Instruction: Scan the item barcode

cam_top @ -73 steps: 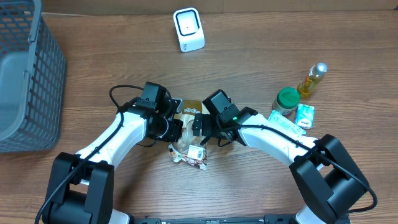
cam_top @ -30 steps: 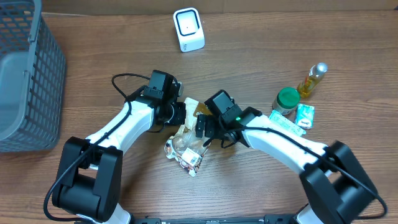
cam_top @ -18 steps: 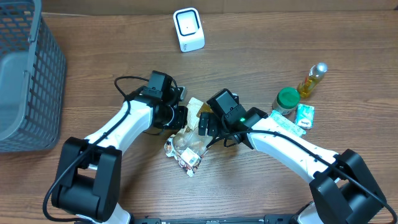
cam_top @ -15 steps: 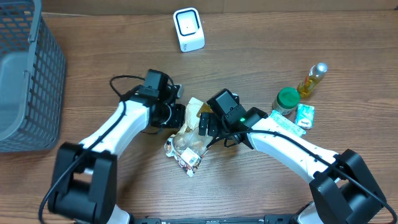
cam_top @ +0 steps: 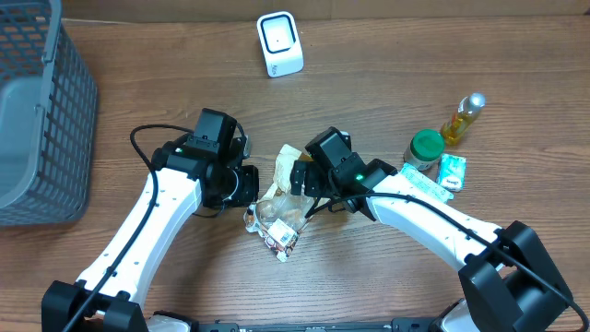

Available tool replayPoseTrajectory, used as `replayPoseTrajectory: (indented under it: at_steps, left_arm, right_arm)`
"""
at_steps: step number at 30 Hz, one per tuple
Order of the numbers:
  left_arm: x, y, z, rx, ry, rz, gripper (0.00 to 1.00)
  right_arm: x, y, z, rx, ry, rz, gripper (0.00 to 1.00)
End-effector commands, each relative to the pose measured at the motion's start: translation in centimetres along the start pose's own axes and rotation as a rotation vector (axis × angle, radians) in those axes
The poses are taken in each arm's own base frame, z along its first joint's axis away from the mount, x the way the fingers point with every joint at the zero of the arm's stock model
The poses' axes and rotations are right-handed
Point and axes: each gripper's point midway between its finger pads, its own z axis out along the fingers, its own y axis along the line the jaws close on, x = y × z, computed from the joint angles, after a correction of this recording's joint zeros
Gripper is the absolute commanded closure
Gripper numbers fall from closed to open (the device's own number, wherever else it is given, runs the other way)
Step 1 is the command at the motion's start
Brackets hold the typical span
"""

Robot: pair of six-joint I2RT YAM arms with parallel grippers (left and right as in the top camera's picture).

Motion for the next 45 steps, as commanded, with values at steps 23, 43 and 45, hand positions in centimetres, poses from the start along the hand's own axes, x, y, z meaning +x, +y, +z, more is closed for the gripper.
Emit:
replayPoseTrajectory:
  at_steps: [23, 43, 45]
  left_arm:
    - [5.3, -2.2, 7.6, -0.115, 0.234, 0.065, 0.96]
    - [4.8, -0.4, 8.6, -0.209, 0.225, 0.070, 0.96]
    - [4.7, 0.1, 8.5, -0.240, 0.217, 0.072, 0.96]
  right_arm:
    - [-1.5, 0.1, 1.6, -0.148, 0.040, -0.106, 0.00]
    - [2.4, -0.2, 3.4, -0.175, 0.217, -0.080, 0.00]
    - [3.2, -0.5, 3.3, -0.169, 0.254, -0.073, 0.00]
